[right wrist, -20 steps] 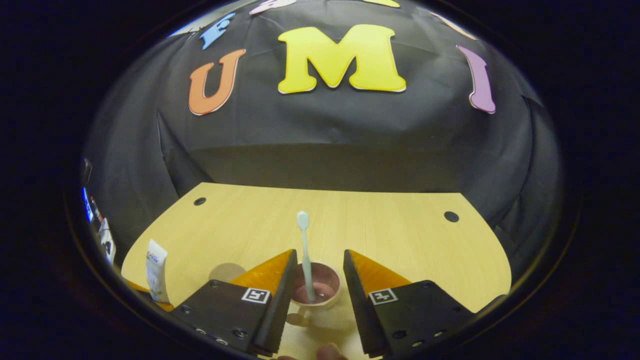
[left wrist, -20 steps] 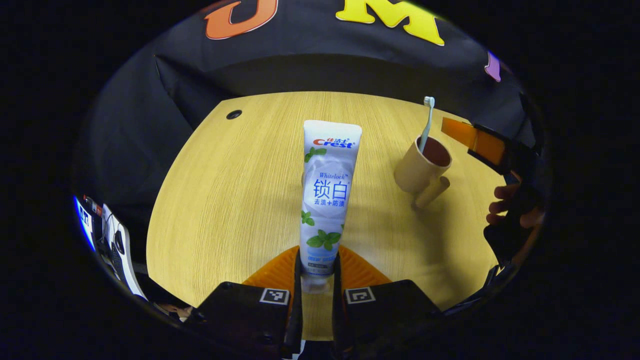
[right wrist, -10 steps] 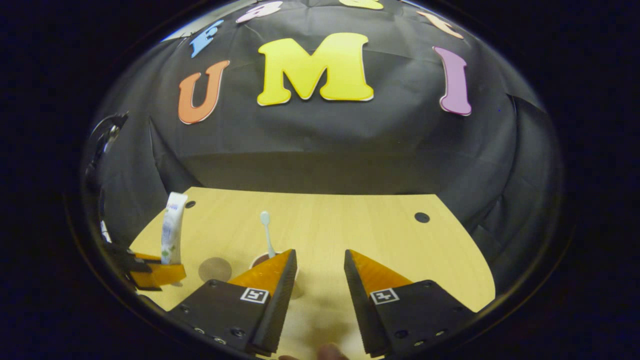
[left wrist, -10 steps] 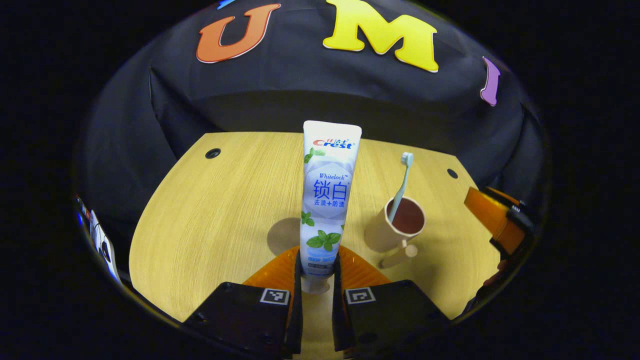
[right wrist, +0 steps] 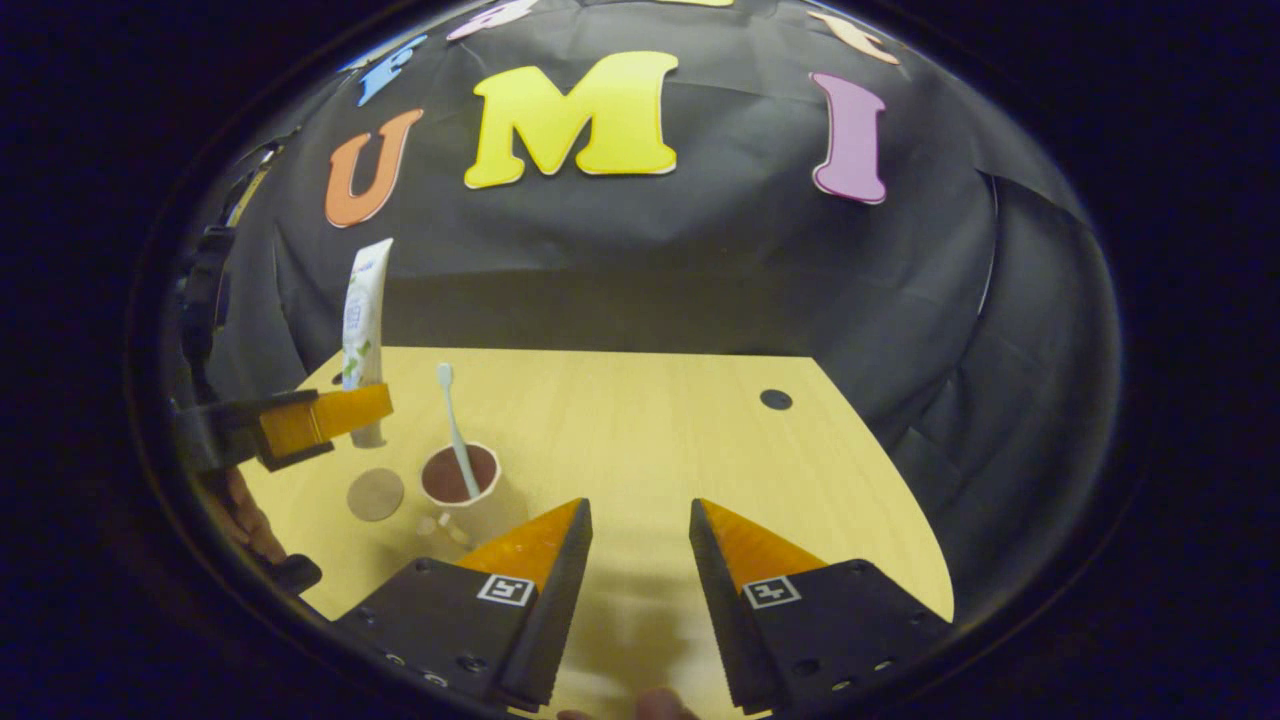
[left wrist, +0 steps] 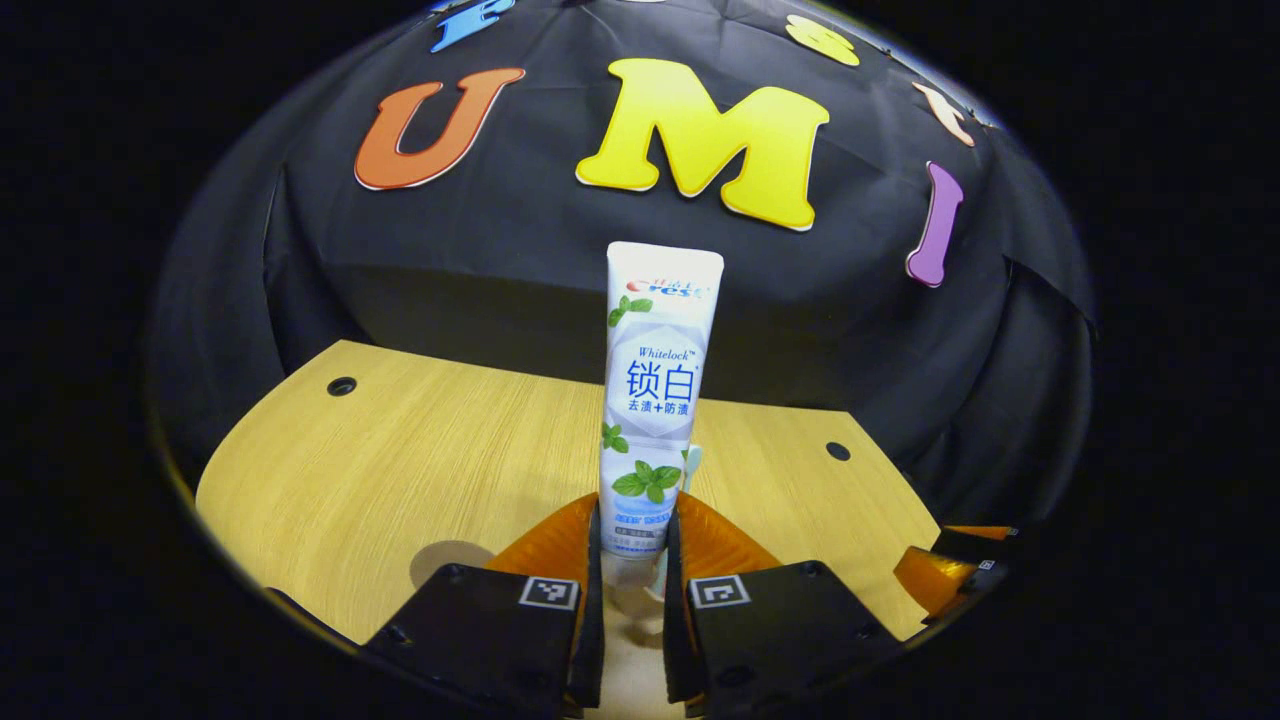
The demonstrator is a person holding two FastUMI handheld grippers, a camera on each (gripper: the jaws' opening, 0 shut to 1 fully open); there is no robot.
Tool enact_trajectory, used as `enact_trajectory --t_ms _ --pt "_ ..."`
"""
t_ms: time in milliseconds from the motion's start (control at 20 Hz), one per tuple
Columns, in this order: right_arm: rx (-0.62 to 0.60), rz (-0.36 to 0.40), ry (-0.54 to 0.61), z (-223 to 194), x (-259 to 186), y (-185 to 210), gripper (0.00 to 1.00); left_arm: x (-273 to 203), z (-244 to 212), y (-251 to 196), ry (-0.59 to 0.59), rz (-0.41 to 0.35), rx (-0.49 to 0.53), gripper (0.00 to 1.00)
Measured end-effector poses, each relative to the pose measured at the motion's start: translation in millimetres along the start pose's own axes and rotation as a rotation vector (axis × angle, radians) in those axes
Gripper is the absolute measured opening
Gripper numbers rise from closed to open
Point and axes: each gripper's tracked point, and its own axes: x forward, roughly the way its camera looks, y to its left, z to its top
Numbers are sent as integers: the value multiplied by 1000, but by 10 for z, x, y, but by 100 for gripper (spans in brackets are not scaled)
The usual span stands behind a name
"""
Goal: Put the toothbrush and toothpaste on the desktop into the cup, then pick up the cup and place it on the coaster on the desktop.
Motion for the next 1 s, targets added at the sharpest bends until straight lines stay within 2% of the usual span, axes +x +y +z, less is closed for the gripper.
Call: enact_trajectory --t_ms 250,650,700,750,1000 --pt "-7 -25 84 -362 19 -215 58 207 -52 -243 -79 -39 32 27" --pt "-11 -34 159 -704 -5 -337 60 416 -445 -285 -91 -5 80 31" --pt "-8 -33 164 -714 -3 -330 60 426 -537 -281 -78 -1 81 41" --pt "-1 -32 169 -723 -1 -320 60 425 -615 -267 -62 5 80 34" --pt "3 -20 176 -738 45 -224 60 398 -651 -288 -87 5 138 45"
